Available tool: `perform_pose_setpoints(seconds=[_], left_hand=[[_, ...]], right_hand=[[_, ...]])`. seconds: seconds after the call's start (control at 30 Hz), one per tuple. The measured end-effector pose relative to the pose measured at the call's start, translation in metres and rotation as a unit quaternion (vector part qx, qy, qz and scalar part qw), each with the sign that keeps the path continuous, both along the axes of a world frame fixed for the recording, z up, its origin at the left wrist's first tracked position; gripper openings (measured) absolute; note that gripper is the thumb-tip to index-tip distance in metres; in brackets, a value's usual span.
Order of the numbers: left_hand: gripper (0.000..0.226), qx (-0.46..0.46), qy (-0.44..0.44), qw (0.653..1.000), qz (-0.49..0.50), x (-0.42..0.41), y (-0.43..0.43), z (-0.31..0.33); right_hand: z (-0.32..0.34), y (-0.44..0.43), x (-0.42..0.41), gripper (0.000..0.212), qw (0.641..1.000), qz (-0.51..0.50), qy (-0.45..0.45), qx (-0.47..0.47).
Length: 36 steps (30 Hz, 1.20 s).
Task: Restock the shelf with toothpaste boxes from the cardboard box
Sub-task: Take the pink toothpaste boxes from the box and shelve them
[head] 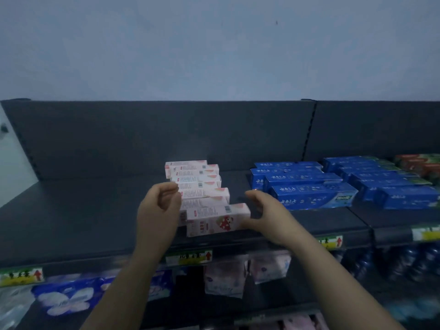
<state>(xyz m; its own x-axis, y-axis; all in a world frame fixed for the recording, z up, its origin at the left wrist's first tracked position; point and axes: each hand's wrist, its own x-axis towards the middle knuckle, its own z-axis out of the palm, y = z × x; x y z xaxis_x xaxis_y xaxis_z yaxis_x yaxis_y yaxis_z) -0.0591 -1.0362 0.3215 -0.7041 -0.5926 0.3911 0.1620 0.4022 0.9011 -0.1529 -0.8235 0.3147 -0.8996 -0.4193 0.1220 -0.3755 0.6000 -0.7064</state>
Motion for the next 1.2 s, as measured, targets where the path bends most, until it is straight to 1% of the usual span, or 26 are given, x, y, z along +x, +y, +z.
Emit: perform_pose_setpoints(seconds=[0.07, 0.17, 0.3, 0.37, 0.53, 0.67, 0.8, 0.9, 0.97, 1.1, 1.2], left_hand=[[0.014, -0.012, 0.012, 0.999, -0.045, 0.001, 0.014, -0.001], [0.015, -0.025, 0.019, 0.992, -0.119, 0.001, 0.039, -0.006], [0.018, -0.050, 0.024, 0.984, -0.170, -0.002, 0.059, -0.012], [0.018, -0.047, 0.020, 0.984, -0.172, -0.001, 0.057, -0.013], [0.013, -0.041, 0.000, 0.992, -0.118, 0.011, 0.023, -0.012], [0.013, -0.034, -0.006, 0.996, -0.083, 0.023, 0.000, -0.012], [0.014, -0.034, -0.006, 0.996, -0.081, 0.031, -0.007, -0.012], [0.012, -0.028, -0.002, 0.996, -0.090, 0.031, -0.001, -0.011], [0.011, -0.019, 0.000, 0.994, -0.111, 0.027, 0.013, -0.012], [0.012, -0.013, 0.016, 0.983, -0.182, 0.015, 0.065, -0.015], [0.015, -0.018, 0.013, 0.966, -0.256, 0.007, 0.121, -0.019]], right_hand=[[-0.002, 0.011, 0.010, 0.079, 0.999, -0.029, 0.007, -0.014], [-0.007, 0.026, 0.025, 0.069, 0.997, -0.069, 0.013, -0.017], [-0.011, 0.020, 0.042, 0.055, 0.998, -0.060, -0.007, -0.011], [-0.012, 0.008, 0.047, 0.049, 0.999, -0.034, -0.007, -0.028], [-0.009, -0.004, 0.053, 0.056, 0.996, -0.019, -0.047, -0.077], [-0.009, -0.015, 0.056, 0.057, 0.995, -0.016, -0.052, -0.080], [-0.011, -0.023, 0.059, 0.062, 0.995, -0.004, -0.052, -0.080], [-0.012, -0.015, 0.064, 0.057, 0.995, -0.033, -0.043, -0.082], [-0.012, 0.001, 0.070, 0.052, 0.995, -0.060, -0.018, -0.082], [-0.012, 0.060, 0.090, 0.050, 0.989, -0.128, 0.016, -0.071], [-0.012, 0.121, 0.111, 0.052, 0.979, -0.195, 0.026, -0.050]])
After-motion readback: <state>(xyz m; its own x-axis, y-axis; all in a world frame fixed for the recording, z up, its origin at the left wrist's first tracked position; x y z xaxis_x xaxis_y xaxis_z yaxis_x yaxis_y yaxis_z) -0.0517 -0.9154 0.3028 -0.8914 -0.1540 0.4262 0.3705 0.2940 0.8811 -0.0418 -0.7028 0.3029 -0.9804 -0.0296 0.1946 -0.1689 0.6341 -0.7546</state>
